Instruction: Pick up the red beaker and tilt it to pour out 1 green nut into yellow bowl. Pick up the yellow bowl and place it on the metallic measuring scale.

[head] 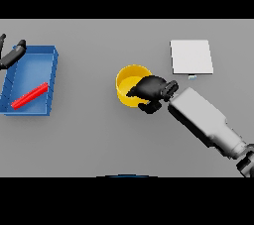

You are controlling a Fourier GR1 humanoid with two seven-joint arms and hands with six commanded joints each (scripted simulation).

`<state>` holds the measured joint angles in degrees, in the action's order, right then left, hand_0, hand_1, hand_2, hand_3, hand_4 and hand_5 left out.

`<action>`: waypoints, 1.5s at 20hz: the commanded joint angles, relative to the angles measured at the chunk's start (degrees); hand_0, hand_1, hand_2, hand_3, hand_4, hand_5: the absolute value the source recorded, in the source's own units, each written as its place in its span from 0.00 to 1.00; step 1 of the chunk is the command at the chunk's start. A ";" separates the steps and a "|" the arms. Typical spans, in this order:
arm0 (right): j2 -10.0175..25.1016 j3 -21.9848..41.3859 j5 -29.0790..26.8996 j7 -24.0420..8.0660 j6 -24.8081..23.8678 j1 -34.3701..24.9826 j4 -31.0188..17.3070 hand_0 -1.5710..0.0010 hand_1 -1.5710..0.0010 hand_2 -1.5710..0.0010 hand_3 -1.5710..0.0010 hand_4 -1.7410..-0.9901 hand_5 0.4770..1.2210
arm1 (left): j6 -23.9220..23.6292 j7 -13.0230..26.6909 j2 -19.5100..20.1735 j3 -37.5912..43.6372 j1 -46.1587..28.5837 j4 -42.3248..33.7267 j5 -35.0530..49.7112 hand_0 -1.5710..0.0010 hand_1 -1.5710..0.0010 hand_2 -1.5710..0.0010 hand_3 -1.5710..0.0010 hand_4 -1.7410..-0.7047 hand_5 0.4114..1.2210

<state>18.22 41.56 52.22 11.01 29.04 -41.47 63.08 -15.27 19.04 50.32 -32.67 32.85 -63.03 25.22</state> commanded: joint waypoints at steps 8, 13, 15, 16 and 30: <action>1.01 0.66 -0.14 2.25 -1.57 -0.38 0.35 0.11 0.12 0.22 0.29 0.09 0.94 | 0.04 0.38 -0.27 -0.37 0.75 0.08 -0.45 1.00 1.00 1.00 1.00 0.98 0.35; 1.22 -0.33 -0.82 1.85 -2.66 -0.01 1.39 0.04 0.04 0.16 0.18 0.03 0.98 | 0.22 0.23 0.62 -0.42 0.14 -0.92 -0.43 1.00 1.00 1.00 1.00 0.99 0.35; 1.52 -1.45 -1.41 2.07 -2.66 -0.45 1.07 0.02 0.02 0.16 0.16 0.02 0.99 | 0.60 0.13 0.19 -0.48 0.12 -0.55 -0.24 1.00 1.00 1.00 1.00 0.99 0.35; 1.98 -2.10 -1.86 1.17 -1.98 -0.19 2.31 0.02 0.02 0.15 0.15 0.01 0.99 | 0.55 0.32 0.21 -0.42 0.01 -0.49 -0.15 1.00 1.00 1.00 1.00 0.99 0.35; 11.57 -11.03 -4.72 -1.80 0.37 0.36 11.54 0.00 0.00 0.04 0.26 0.00 1.00 | 0.19 1.02 1.11 -0.59 -0.40 -1.95 -0.45 1.00 1.00 1.00 1.00 0.98 0.35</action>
<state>29.86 30.50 47.53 9.09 29.39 -41.14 74.62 -15.08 20.07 51.44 -33.26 32.43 -64.97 24.77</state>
